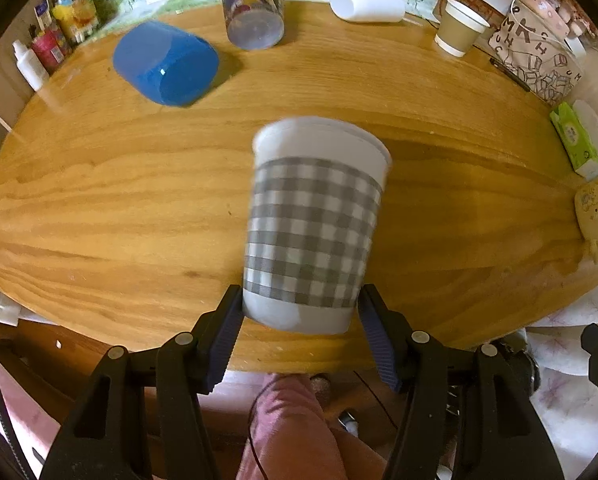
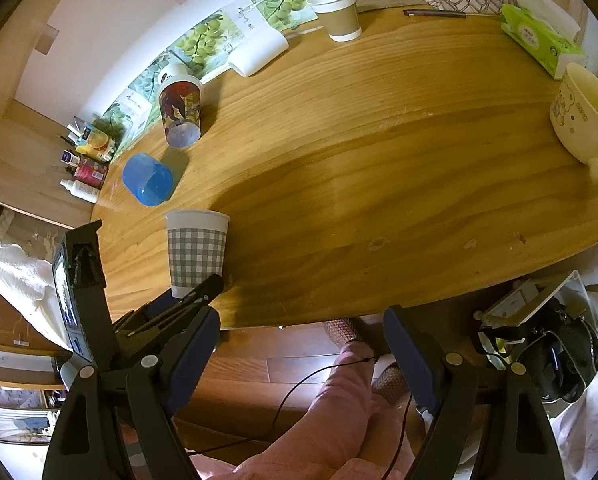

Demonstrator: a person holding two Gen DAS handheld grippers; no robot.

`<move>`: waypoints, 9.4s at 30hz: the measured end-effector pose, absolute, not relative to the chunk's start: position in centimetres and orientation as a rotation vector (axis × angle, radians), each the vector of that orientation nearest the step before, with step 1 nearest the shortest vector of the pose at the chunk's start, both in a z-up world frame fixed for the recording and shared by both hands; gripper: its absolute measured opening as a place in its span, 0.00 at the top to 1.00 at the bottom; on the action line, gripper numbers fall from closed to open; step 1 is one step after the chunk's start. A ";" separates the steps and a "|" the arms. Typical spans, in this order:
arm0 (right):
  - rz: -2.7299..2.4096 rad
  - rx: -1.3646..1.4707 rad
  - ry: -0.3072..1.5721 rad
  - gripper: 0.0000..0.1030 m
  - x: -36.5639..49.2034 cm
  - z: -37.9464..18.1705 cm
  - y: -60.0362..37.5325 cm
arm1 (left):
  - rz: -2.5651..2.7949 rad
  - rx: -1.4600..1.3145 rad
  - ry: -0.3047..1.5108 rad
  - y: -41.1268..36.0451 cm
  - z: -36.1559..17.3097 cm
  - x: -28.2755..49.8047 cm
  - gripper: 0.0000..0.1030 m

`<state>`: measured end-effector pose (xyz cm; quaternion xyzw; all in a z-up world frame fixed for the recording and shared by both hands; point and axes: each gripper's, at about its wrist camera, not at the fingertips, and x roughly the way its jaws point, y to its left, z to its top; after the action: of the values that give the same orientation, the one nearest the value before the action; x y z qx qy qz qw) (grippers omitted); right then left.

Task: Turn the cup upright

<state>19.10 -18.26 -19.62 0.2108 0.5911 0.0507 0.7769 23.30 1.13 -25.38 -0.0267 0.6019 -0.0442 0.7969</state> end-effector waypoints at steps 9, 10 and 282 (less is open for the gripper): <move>0.097 0.459 1.268 0.18 18.6 -19.3 -18.6 | -0.124 -0.065 1.329 0.8 -25.5 23.0 0.39; 0.096 0.462 1.267 0.18 18.5 -19.3 -18.6 | -0.125 -0.063 1.330 0.8 -25.5 22.9 0.38; 0.128 0.096 1.045 0.18 3.2 -14.7 -10.8 | -0.057 -0.103 0.996 8.6 -12.8 7.4 0.21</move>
<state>3.21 -10.81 -14.67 0.0456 0.4984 0.0613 0.8636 7.36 8.63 -12.84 -0.0495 0.4772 -0.0275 0.8770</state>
